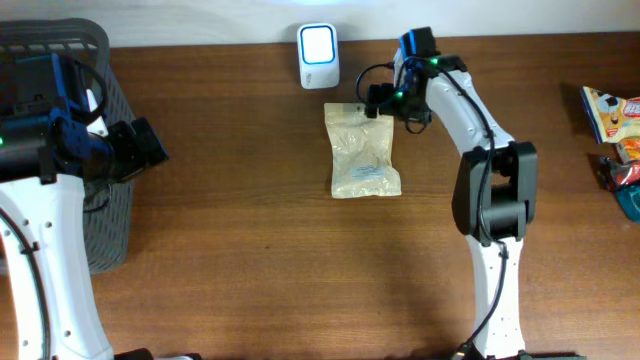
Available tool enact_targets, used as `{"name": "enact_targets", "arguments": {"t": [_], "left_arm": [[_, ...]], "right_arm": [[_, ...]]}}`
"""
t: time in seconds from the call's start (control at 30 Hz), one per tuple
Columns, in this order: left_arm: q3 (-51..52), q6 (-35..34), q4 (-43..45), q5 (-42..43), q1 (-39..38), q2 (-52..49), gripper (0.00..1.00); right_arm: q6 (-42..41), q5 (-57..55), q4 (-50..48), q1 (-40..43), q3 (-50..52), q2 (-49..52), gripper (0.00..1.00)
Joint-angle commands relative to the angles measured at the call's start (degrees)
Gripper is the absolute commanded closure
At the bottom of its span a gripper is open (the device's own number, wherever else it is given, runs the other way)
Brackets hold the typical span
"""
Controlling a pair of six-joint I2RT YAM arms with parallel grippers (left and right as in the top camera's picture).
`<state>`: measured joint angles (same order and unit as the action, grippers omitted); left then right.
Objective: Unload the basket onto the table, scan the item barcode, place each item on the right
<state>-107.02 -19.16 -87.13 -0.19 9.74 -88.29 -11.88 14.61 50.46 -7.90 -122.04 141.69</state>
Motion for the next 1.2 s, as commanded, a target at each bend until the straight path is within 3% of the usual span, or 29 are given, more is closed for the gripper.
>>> {"name": "enact_targets", "arguments": {"t": [0.0, 0.03, 0.2, 0.27, 0.33, 0.37, 0.6, 0.9, 0.97, 1.03, 1.1, 1.17], "left_arm": [[0.28, -0.57, 0.09, 0.42, 0.17, 0.24, 0.01], [0.28, -0.57, 0.09, 0.42, 0.17, 0.24, 0.01], [0.28, -0.57, 0.09, 0.42, 0.17, 0.24, 0.01], [0.28, -0.57, 0.09, 0.42, 0.17, 0.24, 0.01], [0.28, -0.57, 0.09, 0.42, 0.17, 0.24, 0.01], [0.28, -0.57, 0.09, 0.42, 0.17, 0.24, 0.01], [0.28, -0.57, 0.09, 0.42, 0.17, 0.24, 0.01], [0.28, -0.57, 0.09, 0.42, 0.17, 0.24, 0.01], [0.28, -0.57, 0.09, 0.42, 0.17, 0.24, 0.01], [0.28, -0.57, 0.09, 0.42, 0.17, 0.24, 0.01], [0.28, -0.57, 0.09, 0.42, 0.17, 0.24, 0.01], [0.28, -0.57, 0.09, 0.42, 0.17, 0.24, 0.01]], "right_arm": [[2.62, 11.89, -2.93, 1.09, -0.87, 3.04, 0.07], [2.62, 12.44, -3.85, 1.07, -0.87, 3.32, 0.09], [2.38, 12.83, -5.73, 0.90, -0.87, 4.79, 0.43], [2.34, 12.57, -6.12, 0.90, -0.87, 5.31, 0.61], [0.35, 11.34, -6.36, 0.92, -0.87, 5.73, 0.94], [-0.98, 9.46, -6.36, 1.05, -0.87, 5.73, 0.96], [-7.34, 7.19, -4.15, 5.92, -2.80, 0.11, 0.96], [-7.93, -1.40, 5.05, 16.17, -3.45, -10.21, 0.96], [-7.23, 0.15, 6.45, 17.49, -3.45, -11.28, 0.96], [-0.94, 11.78, 8.85, 18.10, -3.43, -11.47, 0.96], [3.56, 19.54, 13.46, 17.31, -3.37, -11.04, 0.82], [5.92, 20.39, 19.34, 14.86, -2.38, -10.99, 0.48]]}}
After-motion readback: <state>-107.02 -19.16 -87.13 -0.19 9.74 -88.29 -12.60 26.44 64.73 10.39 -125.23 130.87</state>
